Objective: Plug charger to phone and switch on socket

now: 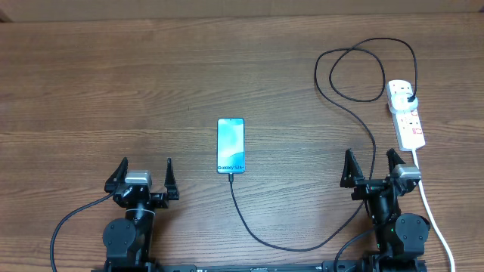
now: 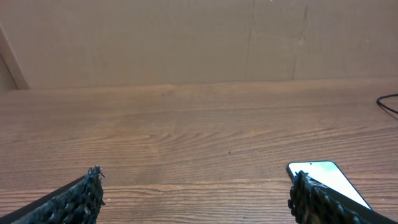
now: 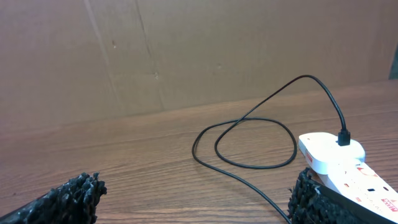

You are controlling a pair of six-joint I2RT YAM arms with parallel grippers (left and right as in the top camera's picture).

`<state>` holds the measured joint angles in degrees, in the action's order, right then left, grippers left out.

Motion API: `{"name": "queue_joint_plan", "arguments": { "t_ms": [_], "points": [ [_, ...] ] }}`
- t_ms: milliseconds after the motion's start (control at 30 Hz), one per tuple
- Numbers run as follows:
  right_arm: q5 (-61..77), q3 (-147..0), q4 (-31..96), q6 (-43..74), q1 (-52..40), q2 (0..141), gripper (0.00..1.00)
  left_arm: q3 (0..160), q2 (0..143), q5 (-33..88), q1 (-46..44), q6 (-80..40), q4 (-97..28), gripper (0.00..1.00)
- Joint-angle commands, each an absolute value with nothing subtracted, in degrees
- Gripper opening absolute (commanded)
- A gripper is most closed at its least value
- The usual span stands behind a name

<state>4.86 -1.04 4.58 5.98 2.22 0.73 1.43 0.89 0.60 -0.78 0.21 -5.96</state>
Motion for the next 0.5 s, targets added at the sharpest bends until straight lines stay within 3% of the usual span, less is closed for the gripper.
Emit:
{"name": "queue_joint_plan", "arguments": {
  "t_ms": [0,467],
  "points": [
    [4.1,-0.47,4.51,6.2,2.37,0.19,1.0,0.84,0.25,-0.01,-1.1,1.32,-5.58,1.0],
    [4.1,-0.47,4.51,6.2,2.37,0.19,1.0,0.84,0.25,-0.01,-1.1,1.32,-5.58,1.0]
  ]
}}
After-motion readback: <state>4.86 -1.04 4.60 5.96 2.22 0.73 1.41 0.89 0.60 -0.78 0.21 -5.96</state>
